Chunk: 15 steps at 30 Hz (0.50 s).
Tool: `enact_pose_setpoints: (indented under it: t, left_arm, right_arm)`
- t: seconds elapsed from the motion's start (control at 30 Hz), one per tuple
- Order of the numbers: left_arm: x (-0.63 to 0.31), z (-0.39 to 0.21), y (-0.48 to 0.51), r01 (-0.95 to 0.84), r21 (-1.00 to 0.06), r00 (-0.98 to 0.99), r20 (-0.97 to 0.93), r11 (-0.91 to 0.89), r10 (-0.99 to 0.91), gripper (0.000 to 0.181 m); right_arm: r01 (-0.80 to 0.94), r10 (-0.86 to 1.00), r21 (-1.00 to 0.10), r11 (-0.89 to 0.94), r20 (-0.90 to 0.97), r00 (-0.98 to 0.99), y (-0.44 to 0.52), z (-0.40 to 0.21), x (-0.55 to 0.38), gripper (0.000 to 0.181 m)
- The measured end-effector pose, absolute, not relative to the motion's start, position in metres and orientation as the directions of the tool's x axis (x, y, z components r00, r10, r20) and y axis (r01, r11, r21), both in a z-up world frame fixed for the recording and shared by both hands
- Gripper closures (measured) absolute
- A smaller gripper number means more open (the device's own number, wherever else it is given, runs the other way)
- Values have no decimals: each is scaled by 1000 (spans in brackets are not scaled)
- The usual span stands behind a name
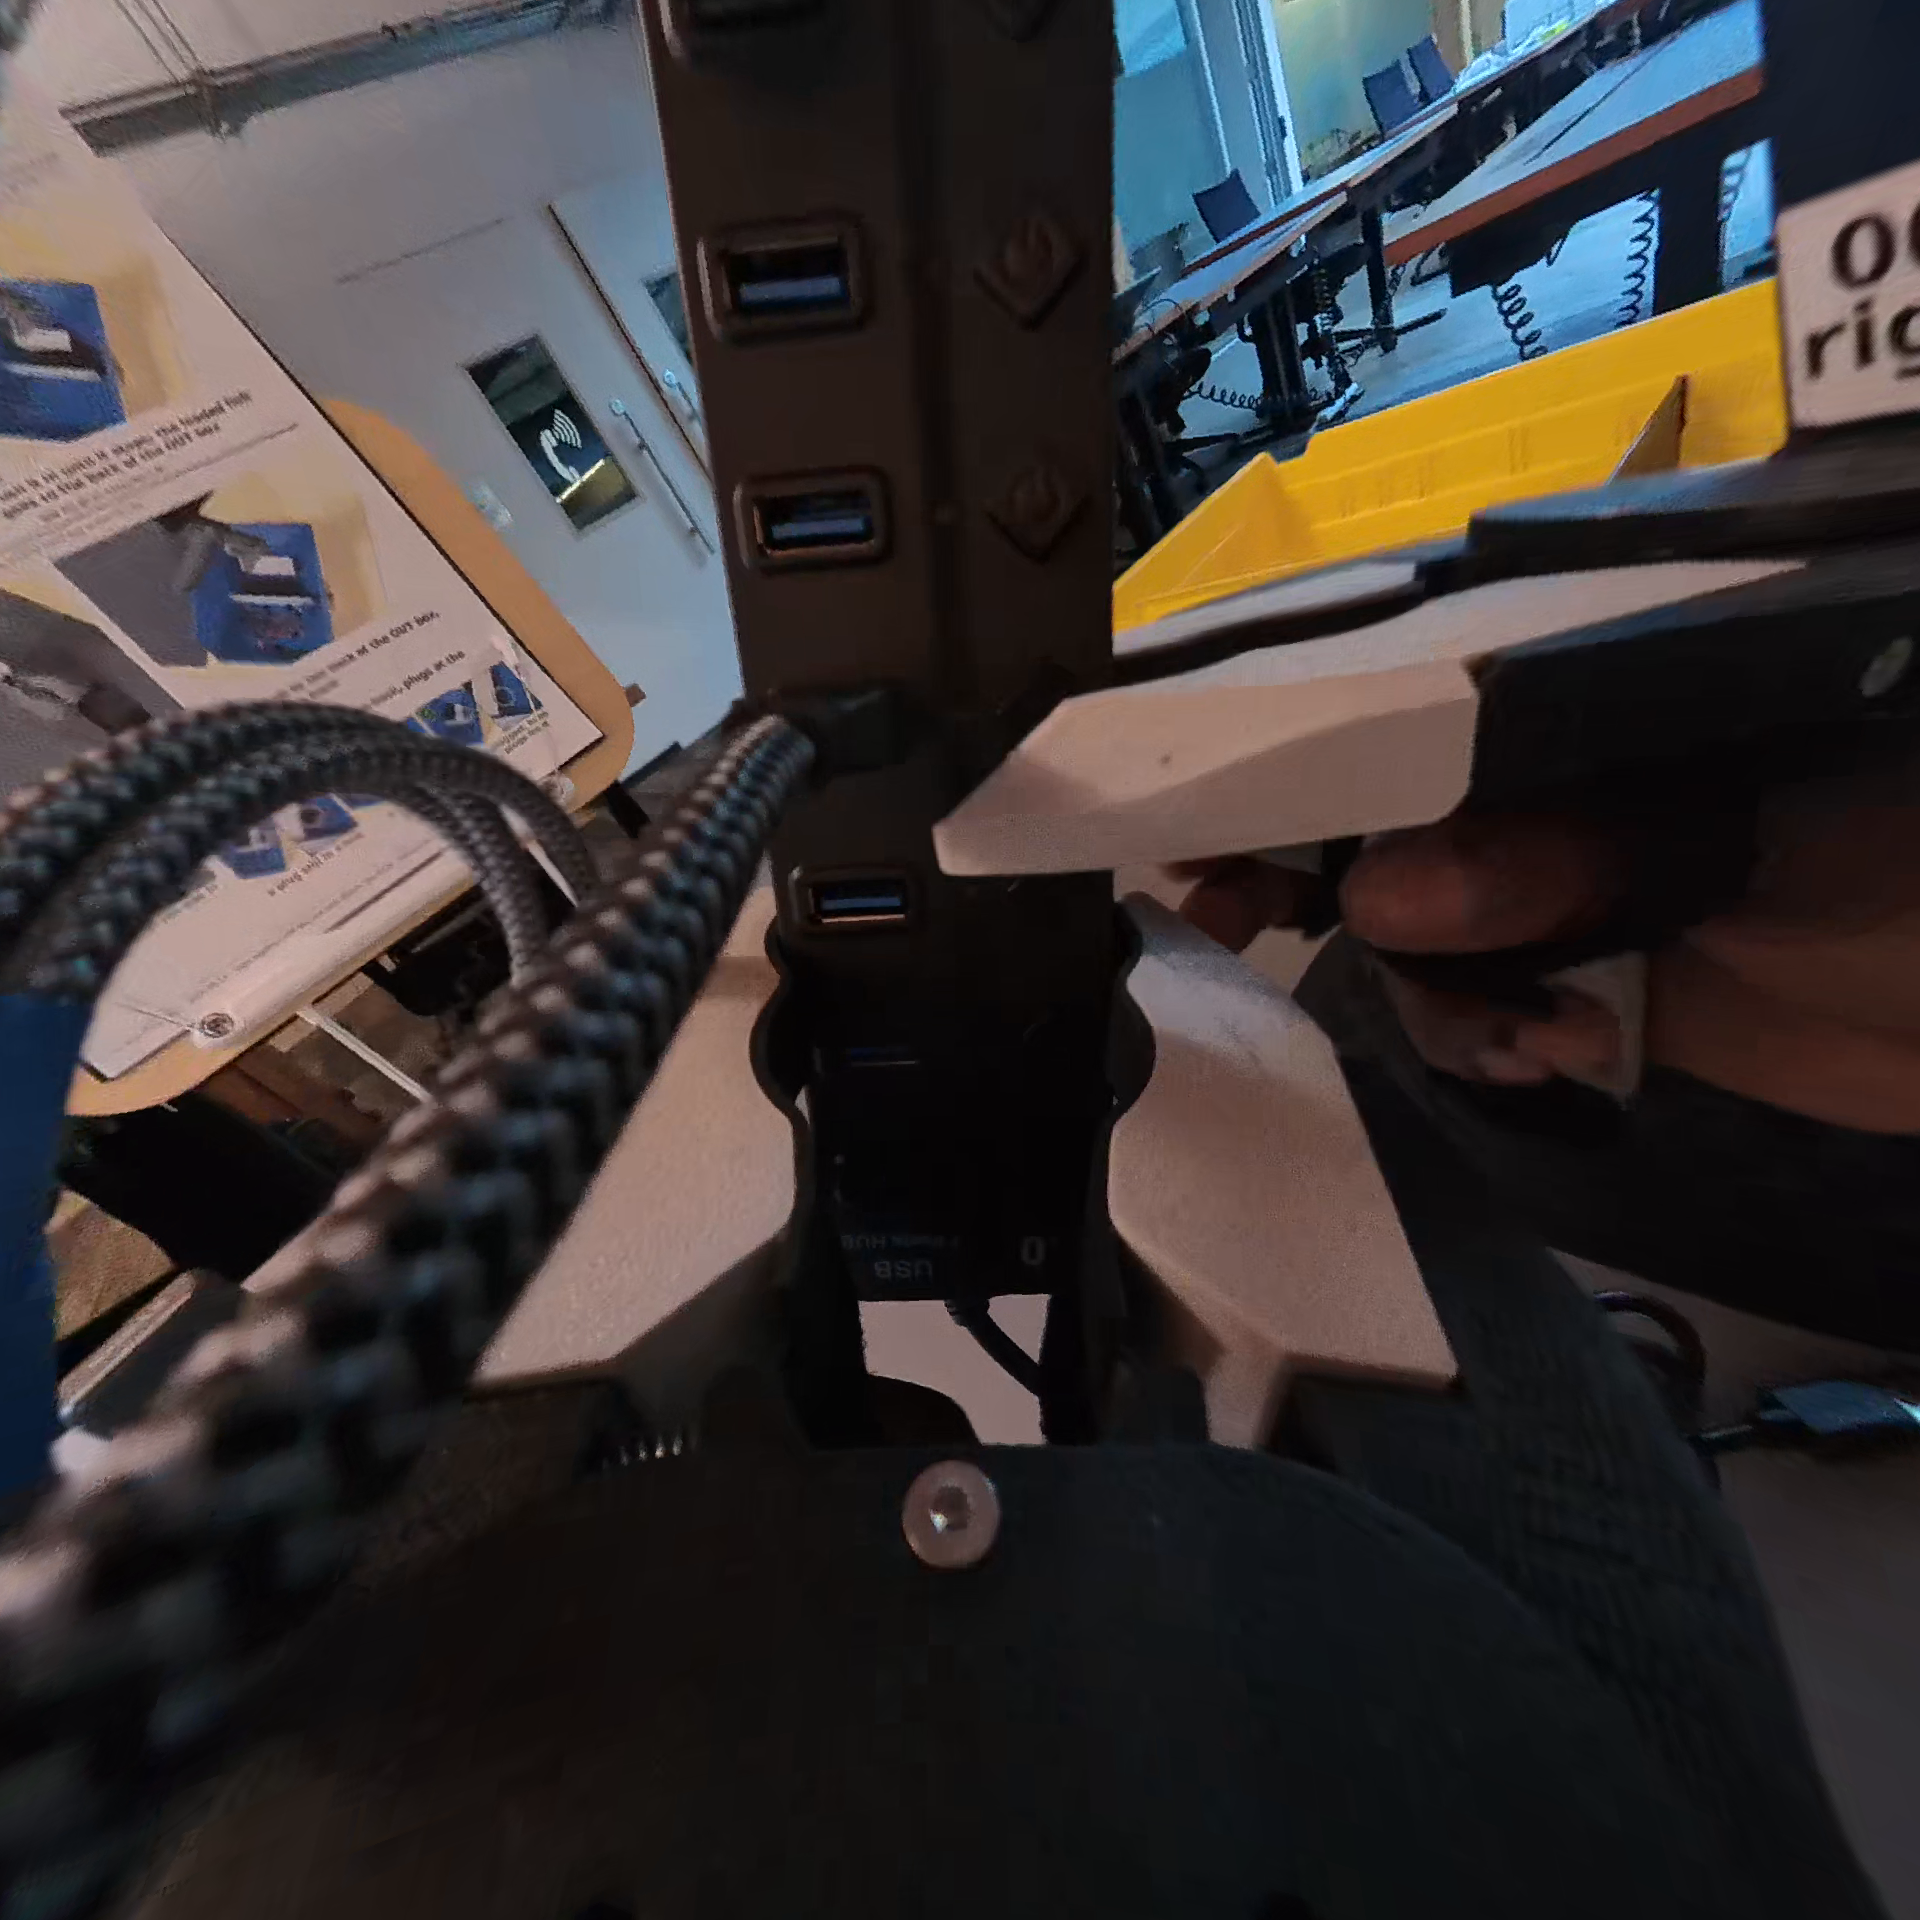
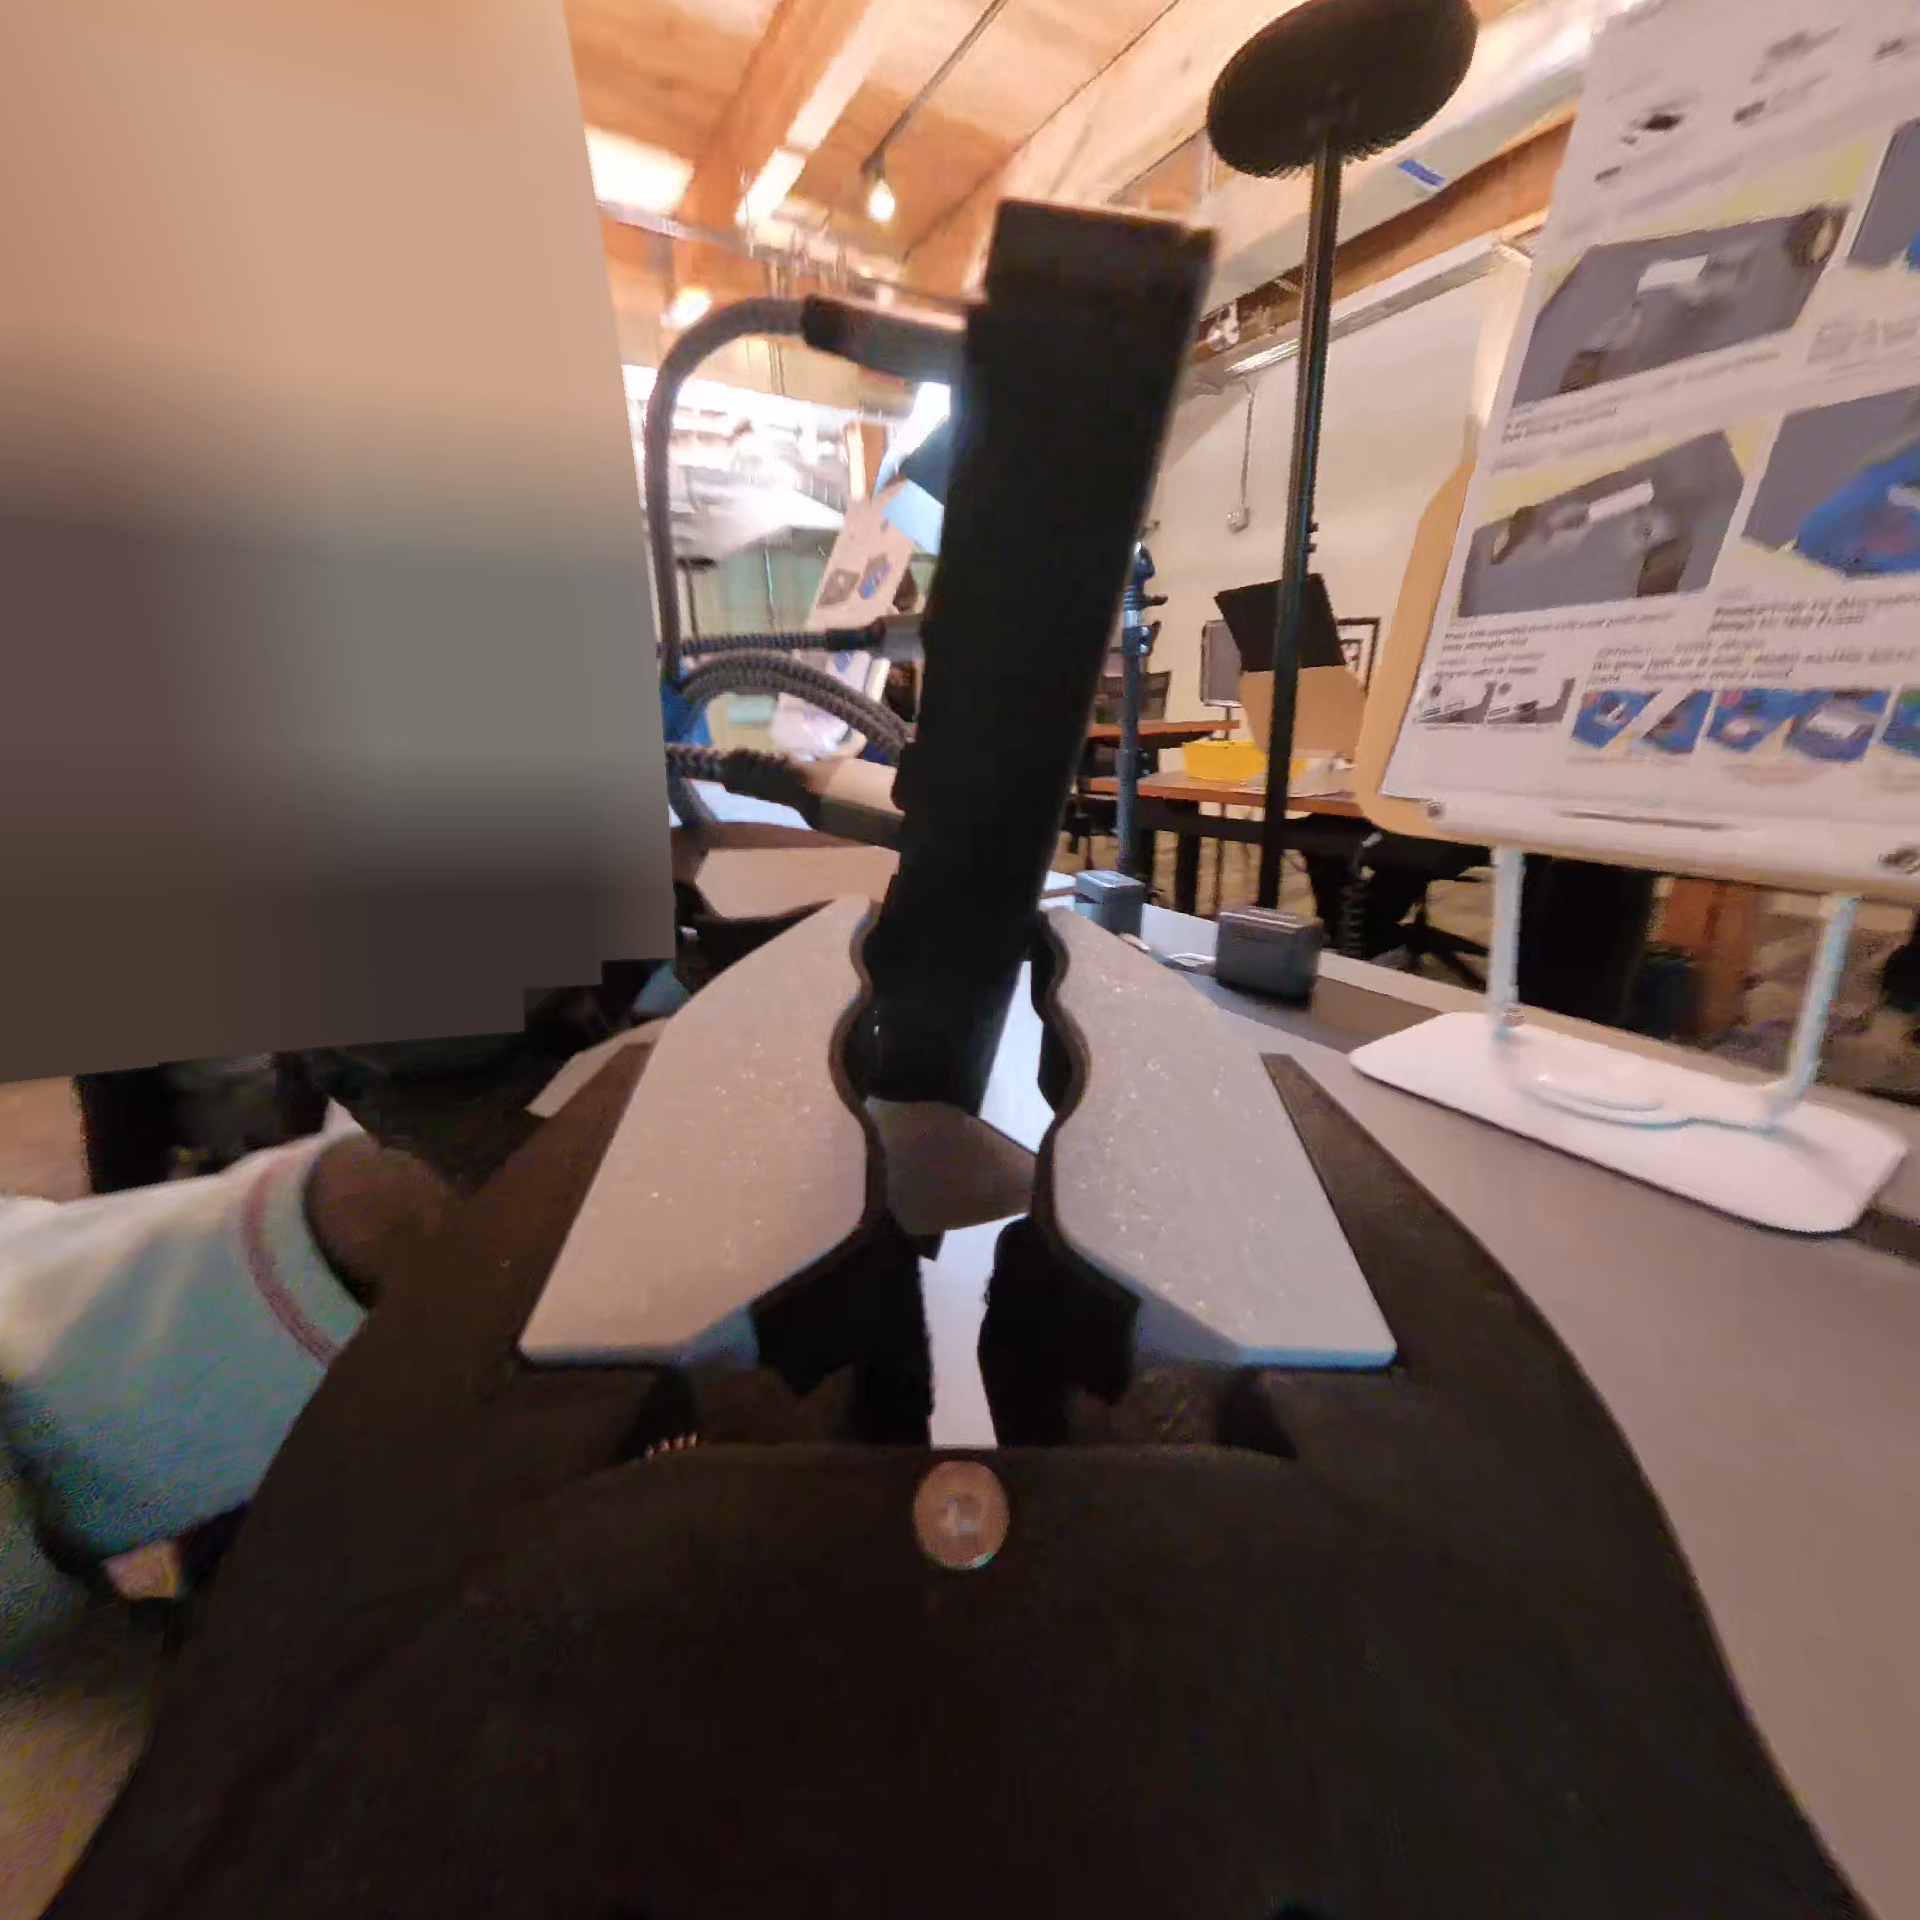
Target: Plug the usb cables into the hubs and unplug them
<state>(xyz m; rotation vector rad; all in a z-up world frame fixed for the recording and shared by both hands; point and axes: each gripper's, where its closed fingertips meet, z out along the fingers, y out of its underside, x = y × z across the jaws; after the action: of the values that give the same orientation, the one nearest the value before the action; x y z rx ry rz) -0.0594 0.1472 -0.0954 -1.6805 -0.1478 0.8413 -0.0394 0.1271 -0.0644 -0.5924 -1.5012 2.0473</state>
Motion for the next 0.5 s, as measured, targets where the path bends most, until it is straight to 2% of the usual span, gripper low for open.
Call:
enact_pose_setpoints:
  t: [0.03,0.1,0.17,0.3,0.43,0.5]
  left_arm:
    - [-57,-94,148,-343,-889,732,-455,-302,507,123]
    - [-49,-93,150,-351,-889,764,-453,-294,458,123]
    - [-32,-98,154,-332,-902,835,-417,-275,359,114]
    - [-2,-118,150,-305,-922,913,-354,-237,203,113]
    - [2,-135,129,-241,-950,944,-277,-196,181,117]
    - [-1,-135,114,-187,-975,957,-208,-118,202,121]
  right_arm:
    - [-183,658,-962,-203,5,-753,128,-63,-38,156]
    - [-251,692,-955,-158,75,-718,134,-52,-35,158]
    - [-341,734,-929,-144,131,-667,153,-29,-32,160]
    - [-470,819,-877,-97,198,-538,205,29,-31,158]
    - [-587,901,-809,-15,244,-359,267,86,-25,158]
    - [-641,937,-766,55,262,-233,303,110,-22,159]
